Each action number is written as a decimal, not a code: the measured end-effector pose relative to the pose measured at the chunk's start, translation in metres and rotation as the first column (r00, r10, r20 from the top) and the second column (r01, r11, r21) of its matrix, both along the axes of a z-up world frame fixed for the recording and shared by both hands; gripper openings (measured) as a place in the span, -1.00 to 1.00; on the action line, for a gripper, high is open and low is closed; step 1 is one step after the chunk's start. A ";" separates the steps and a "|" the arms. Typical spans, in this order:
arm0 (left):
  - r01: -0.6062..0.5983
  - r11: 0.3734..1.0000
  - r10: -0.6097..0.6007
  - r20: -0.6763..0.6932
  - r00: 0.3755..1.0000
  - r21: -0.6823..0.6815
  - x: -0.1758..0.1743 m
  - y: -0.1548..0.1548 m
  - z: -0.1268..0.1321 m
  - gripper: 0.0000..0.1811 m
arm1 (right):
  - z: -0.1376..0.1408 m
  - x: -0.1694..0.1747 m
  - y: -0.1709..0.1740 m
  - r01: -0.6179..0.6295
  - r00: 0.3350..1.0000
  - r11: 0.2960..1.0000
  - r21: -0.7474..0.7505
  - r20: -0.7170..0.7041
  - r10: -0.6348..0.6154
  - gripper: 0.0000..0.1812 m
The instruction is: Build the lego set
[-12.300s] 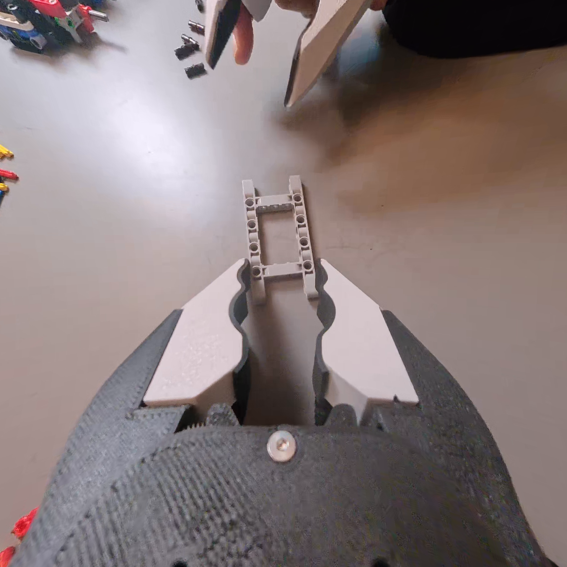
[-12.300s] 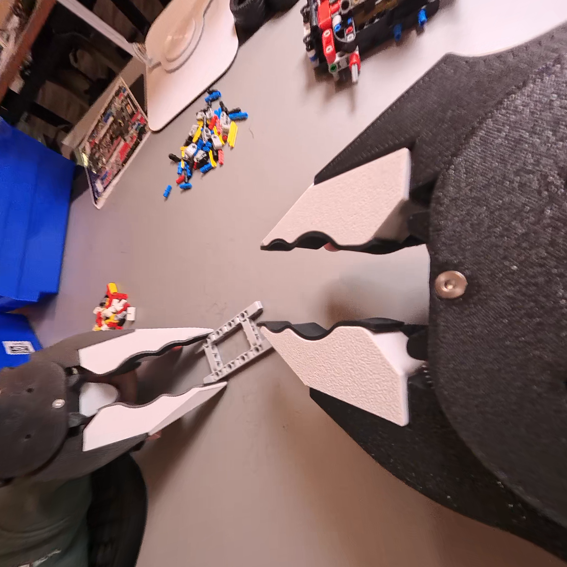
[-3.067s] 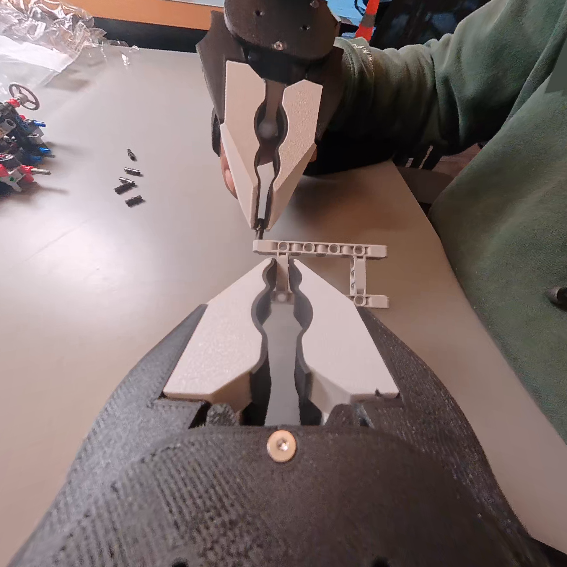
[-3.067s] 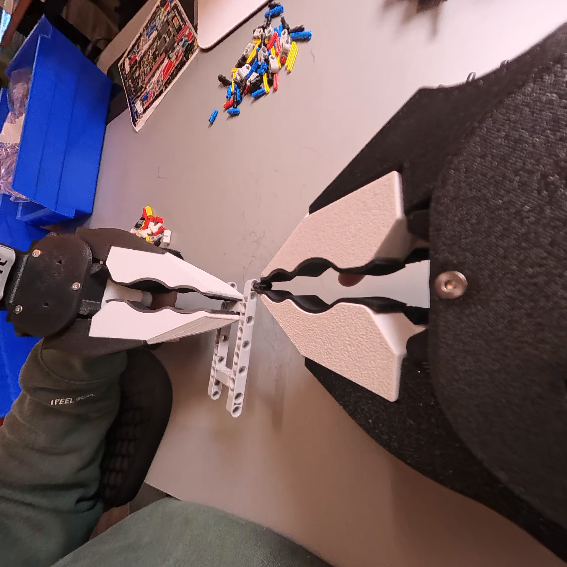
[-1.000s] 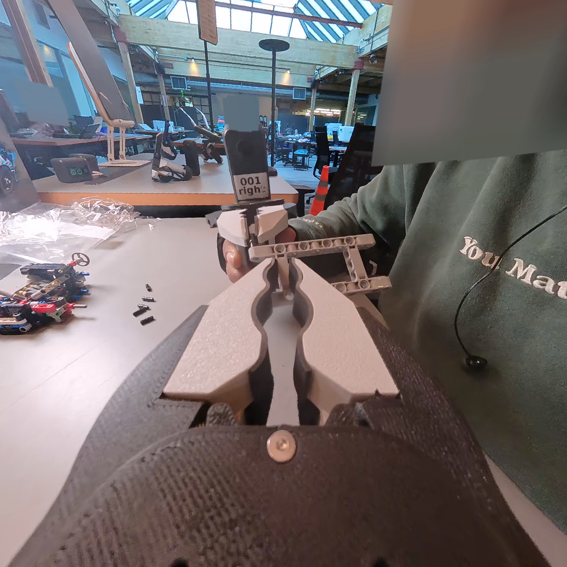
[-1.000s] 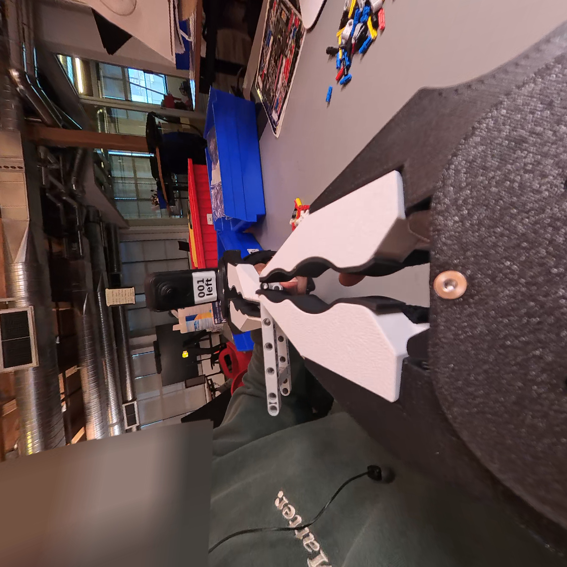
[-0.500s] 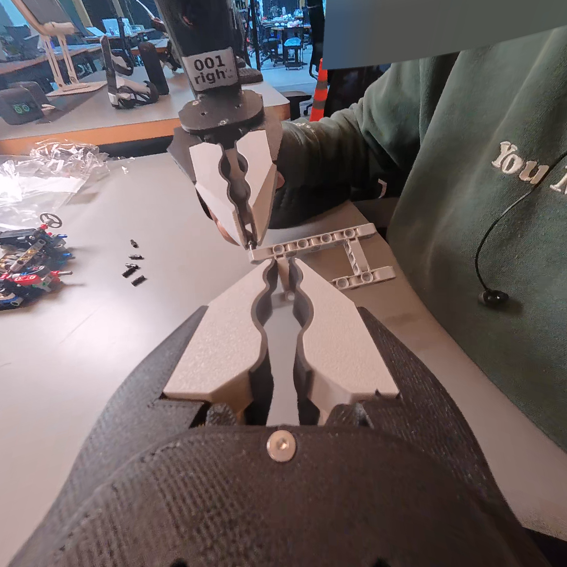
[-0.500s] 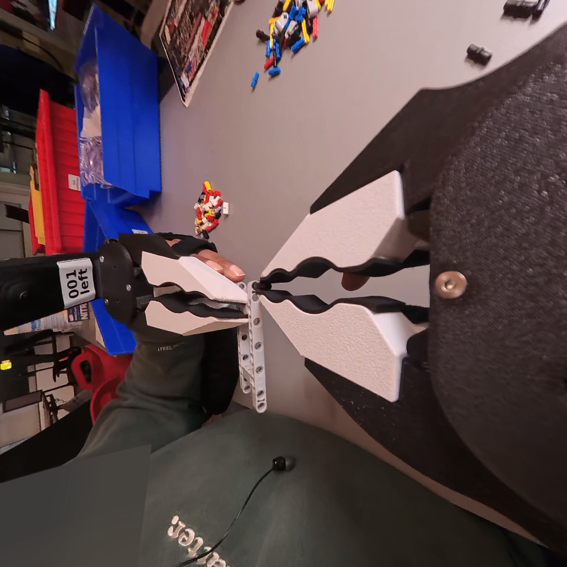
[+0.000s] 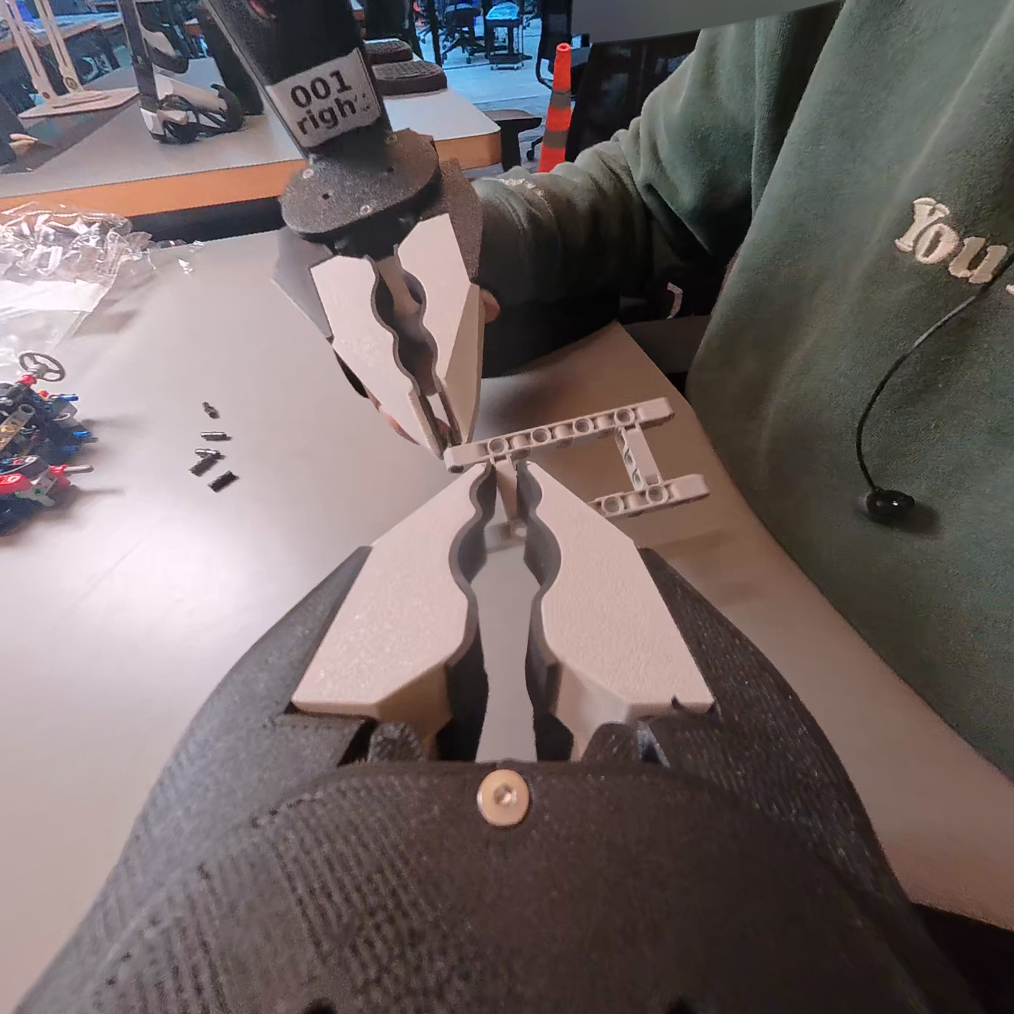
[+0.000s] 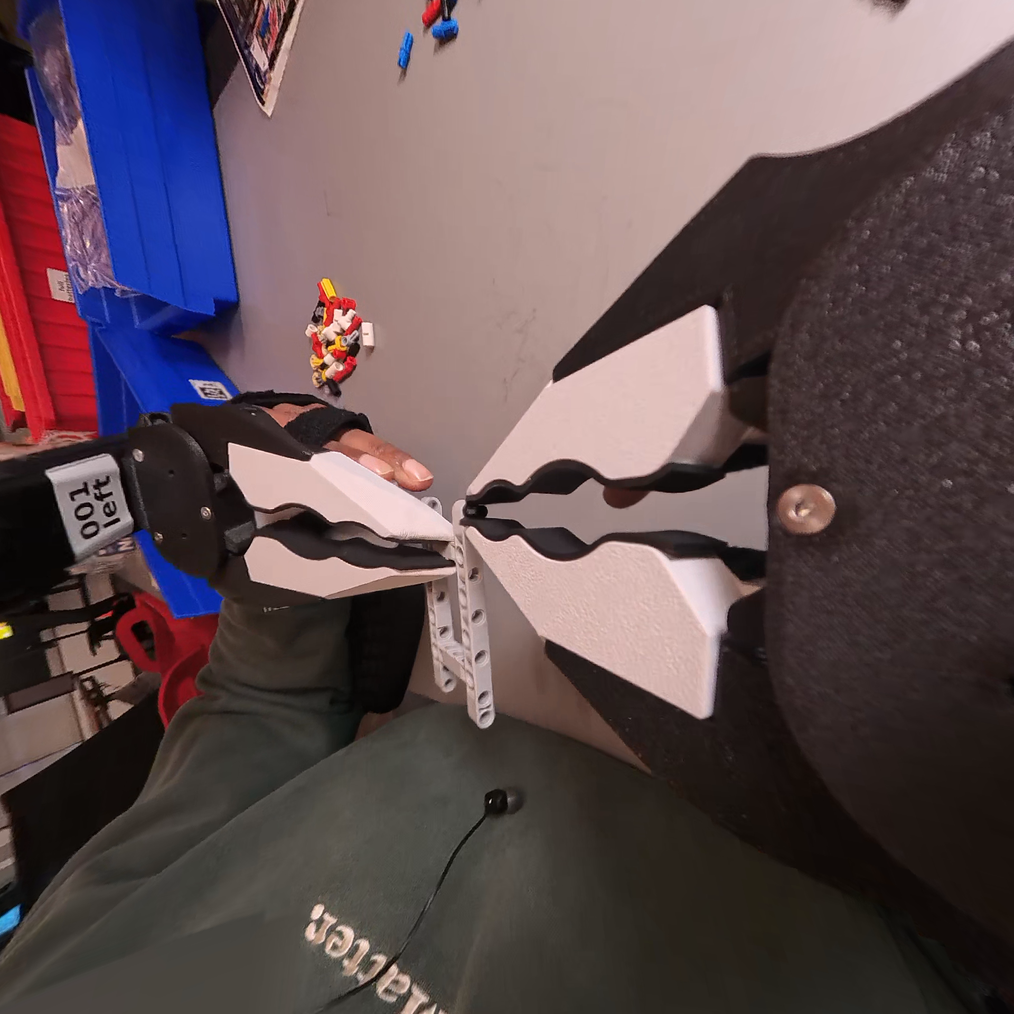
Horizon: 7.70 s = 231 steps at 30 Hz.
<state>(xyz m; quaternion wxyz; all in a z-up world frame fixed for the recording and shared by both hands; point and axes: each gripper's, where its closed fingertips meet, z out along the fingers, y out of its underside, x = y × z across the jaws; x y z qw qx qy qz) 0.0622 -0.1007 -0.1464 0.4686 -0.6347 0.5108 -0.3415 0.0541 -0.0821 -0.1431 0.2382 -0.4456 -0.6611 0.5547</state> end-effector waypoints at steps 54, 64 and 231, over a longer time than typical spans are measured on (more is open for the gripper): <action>-0.146 0.981 0.088 -0.379 0.921 -0.129 -0.020 0.017 -0.087 -0.93 | -0.093 0.029 0.181 0.372 0.709 0.801 0.470 0.413 -0.572 -0.78; -0.138 0.988 0.100 -0.394 0.913 -0.069 -0.023 0.019 -0.089 -0.93 | -0.094 0.021 0.181 0.300 0.732 0.824 0.480 0.438 -0.522 -0.96; -0.268 0.958 0.216 -0.365 0.906 -0.100 -0.010 0.026 -0.071 -0.94 | -0.042 0.011 0.026 0.061 0.996 0.912 0.405 0.034 -0.082 -0.96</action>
